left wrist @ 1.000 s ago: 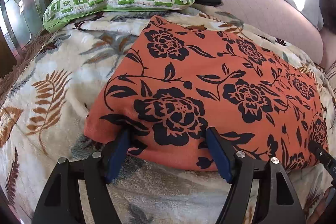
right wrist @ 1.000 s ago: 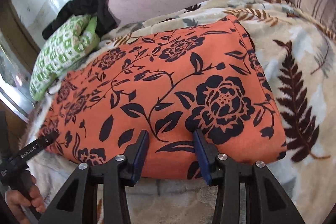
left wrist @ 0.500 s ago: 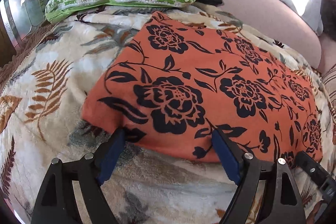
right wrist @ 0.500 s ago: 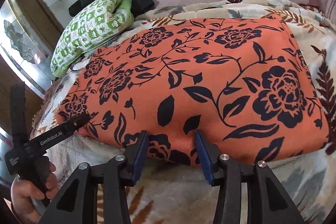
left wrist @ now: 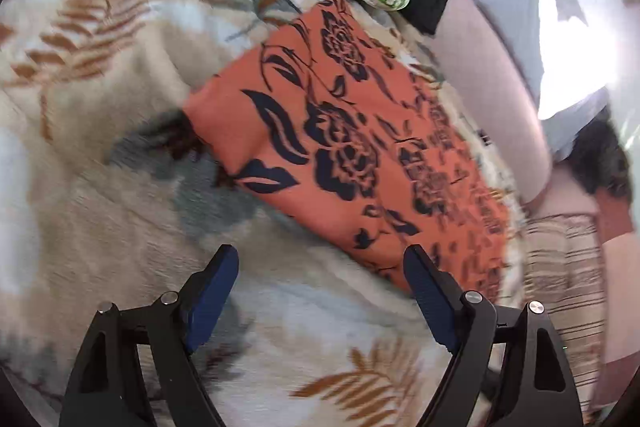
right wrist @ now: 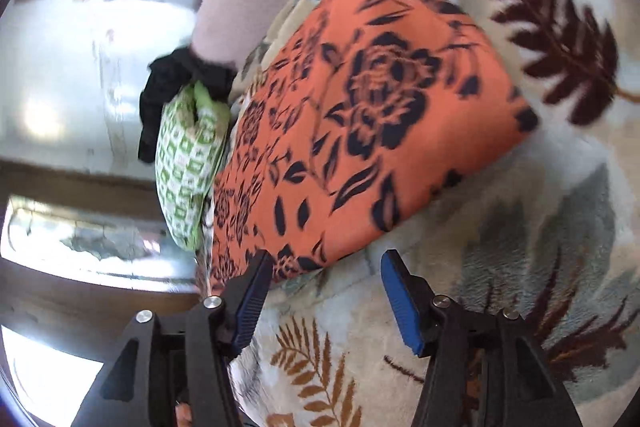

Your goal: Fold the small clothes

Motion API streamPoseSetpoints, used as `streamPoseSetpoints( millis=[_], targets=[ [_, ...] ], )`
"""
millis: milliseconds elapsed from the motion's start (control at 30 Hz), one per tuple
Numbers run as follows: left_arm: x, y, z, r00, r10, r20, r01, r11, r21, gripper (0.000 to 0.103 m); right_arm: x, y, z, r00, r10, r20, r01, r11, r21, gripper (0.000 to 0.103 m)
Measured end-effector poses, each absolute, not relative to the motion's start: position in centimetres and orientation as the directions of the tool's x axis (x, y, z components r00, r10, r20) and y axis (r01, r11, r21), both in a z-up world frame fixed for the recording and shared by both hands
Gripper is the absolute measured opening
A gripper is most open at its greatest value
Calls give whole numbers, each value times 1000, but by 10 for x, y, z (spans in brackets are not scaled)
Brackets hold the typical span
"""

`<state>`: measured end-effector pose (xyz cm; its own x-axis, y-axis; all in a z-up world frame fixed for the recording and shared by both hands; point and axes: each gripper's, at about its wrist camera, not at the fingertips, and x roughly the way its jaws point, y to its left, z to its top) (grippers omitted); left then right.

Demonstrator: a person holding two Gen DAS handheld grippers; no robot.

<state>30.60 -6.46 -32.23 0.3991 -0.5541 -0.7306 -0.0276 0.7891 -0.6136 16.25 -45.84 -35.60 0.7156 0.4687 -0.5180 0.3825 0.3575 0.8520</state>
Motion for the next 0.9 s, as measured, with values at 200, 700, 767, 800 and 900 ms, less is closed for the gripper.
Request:
streamPoseSetpoints(
  millis=[200, 700, 767, 800, 900],
  targets=[
    [324, -61, -331, 436, -609, -662, -68, 711, -699, 85, 167, -478, -368, 764, 426, -485, 399, 278, 874, 61],
    [351, -73, -320, 517, -585, -625, 3, 732, -682, 85, 194, -492, -347, 806, 246, -538, 395, 451, 800, 61],
    [358, -72, -332, 488, -585, -648, -40, 727, -686, 85, 202, -492, -357, 787, 244, -567, 428, 446, 786, 60],
    [360, -70, -336, 483, -591, -646, -52, 717, -695, 84, 203, -492, -355, 795, 234, -560, 420, 454, 786, 60],
    [362, -67, -333, 504, -609, -612, -45, 689, -723, 84, 208, -489, -345, 803, 204, -560, 397, 519, 757, 38]
  ],
)
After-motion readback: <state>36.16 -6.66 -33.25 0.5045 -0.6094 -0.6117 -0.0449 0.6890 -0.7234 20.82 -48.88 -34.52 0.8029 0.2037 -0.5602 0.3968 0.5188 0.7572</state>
